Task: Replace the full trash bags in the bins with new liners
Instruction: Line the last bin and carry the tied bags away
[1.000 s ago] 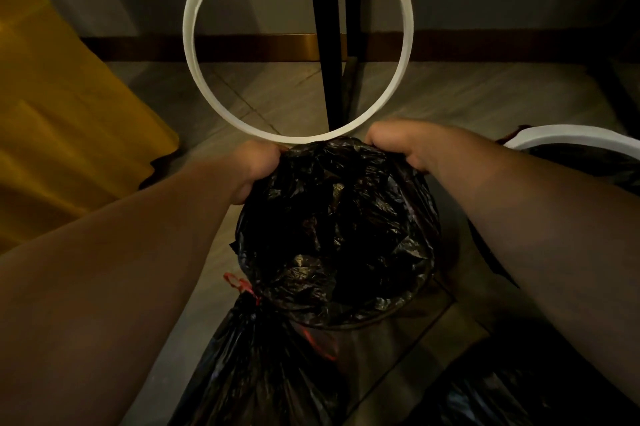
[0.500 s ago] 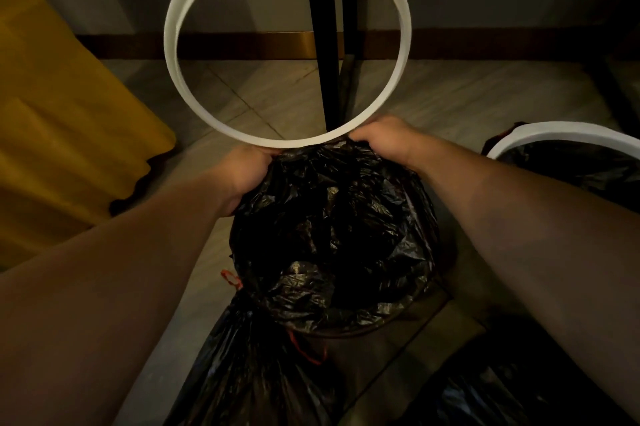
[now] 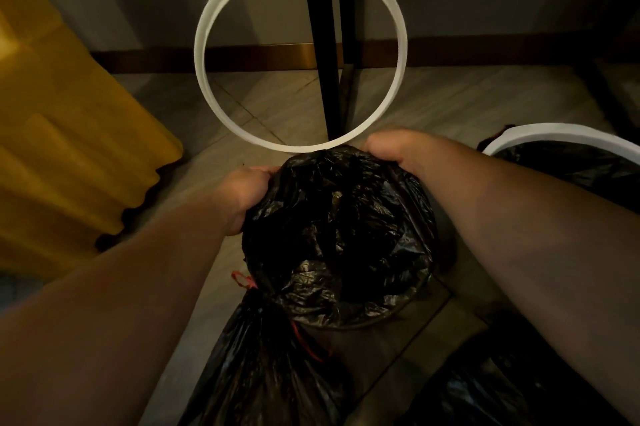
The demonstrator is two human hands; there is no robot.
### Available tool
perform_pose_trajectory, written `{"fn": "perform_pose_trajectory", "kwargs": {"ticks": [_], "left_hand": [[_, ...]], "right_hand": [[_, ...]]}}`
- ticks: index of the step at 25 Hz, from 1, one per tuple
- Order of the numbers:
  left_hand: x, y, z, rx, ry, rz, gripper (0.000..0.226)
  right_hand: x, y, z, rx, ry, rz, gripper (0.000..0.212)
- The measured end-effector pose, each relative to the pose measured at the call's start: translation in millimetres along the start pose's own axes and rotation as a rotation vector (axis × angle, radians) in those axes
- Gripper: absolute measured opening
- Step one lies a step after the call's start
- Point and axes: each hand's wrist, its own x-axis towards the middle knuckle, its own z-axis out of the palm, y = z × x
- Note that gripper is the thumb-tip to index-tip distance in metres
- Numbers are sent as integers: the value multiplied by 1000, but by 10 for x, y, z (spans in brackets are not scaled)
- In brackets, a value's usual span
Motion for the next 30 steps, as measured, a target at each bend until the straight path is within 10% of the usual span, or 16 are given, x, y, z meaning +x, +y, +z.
{"fn": "perform_pose_trajectory", "kwargs": {"ticks": [5, 12, 22, 30], "left_hand": [[-260, -381, -182, 20, 296, 257, 22], [-689, -916, -143, 9, 344, 379, 15], [-638, -951, -169, -32, 386, 345, 30], [-730, -935, -135, 88, 331, 416, 35]], "right_hand": [[-557, 140, -247, -145, 423, -318, 16], [-1314, 609, -39, -680, 518, -488, 15], [-1089, 765, 236, 693, 277, 86, 21], [-1133, 1300, 551, 911, 106, 257, 33]]}}
